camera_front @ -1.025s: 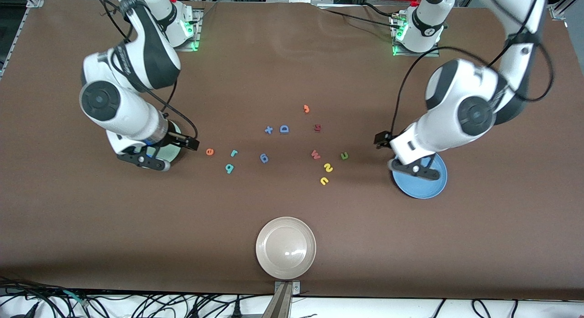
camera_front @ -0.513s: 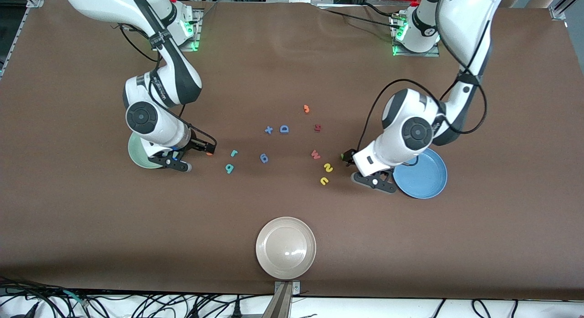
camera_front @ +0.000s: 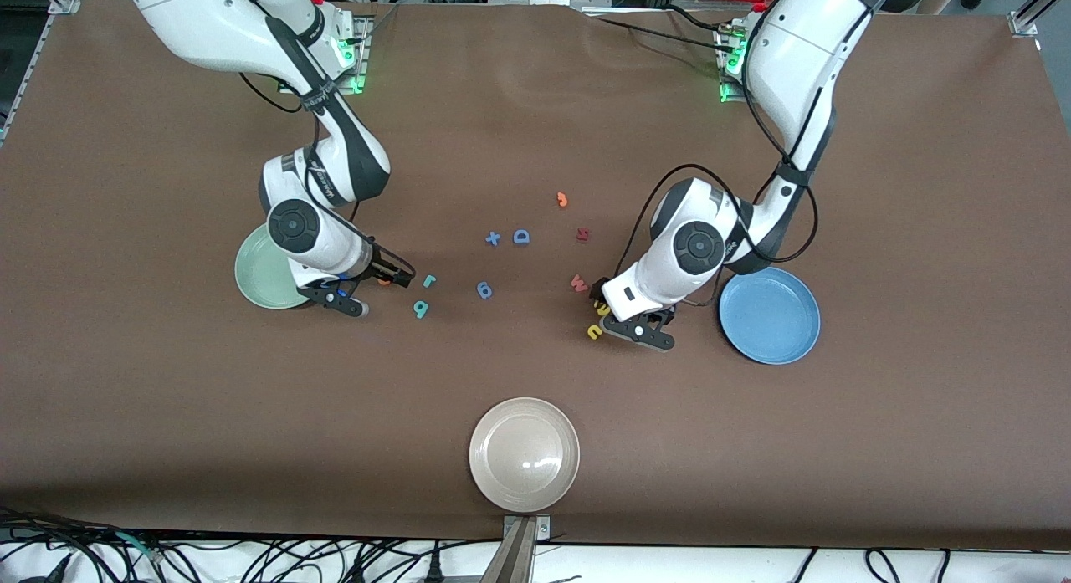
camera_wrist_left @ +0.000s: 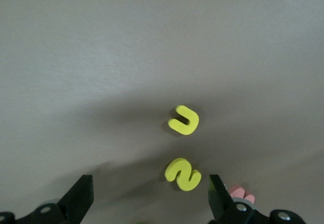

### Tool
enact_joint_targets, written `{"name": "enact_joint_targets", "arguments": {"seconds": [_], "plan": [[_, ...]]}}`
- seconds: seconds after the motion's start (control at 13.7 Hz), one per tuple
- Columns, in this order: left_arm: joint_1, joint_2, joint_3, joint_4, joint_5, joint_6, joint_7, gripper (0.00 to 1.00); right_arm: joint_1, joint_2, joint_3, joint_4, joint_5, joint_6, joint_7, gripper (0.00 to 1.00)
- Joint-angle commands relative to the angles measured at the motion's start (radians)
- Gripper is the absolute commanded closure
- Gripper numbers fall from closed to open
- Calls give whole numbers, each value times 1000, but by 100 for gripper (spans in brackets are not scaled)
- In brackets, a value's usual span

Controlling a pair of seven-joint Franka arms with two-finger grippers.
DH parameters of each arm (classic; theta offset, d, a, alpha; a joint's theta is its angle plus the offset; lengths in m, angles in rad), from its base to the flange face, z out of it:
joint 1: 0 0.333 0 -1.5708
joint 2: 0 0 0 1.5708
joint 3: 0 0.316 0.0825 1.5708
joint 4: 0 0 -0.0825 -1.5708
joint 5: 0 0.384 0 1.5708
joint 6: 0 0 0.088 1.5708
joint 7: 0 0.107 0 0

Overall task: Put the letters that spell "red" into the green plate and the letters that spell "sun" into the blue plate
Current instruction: 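Grasp the yellow s with the left gripper while the right gripper grasps the orange e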

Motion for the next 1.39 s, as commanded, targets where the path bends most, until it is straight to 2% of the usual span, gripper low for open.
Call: {"name": "enact_joint_targets", "arguments": {"seconds": [0.0,0.15,0.29,0.66,0.81,0.95,1.32], "plan": [[-48,26,20,6,41,21,-72,0,11,0,-1,-39,11,56,10,1],[-52,33,17,9,145,21,-167,0,11,-11,-2,-53,2,55,4,1],[-65,40,17,12,199,21,-235,0,11,-23,-7,-74,-4,55,2,1],[-65,62,15,18,204,43,-244,0,11,-23,-21,-102,-85,61,4,2],[-67,62,17,13,204,43,-252,0,11,-23,-21,-101,-84,62,7,16],[-67,66,17,17,204,43,-254,0,11,-20,-21,-101,-84,65,10,24],[-73,68,15,12,204,43,-257,4,11,-14,-21,-101,-84,87,10,25]]}}
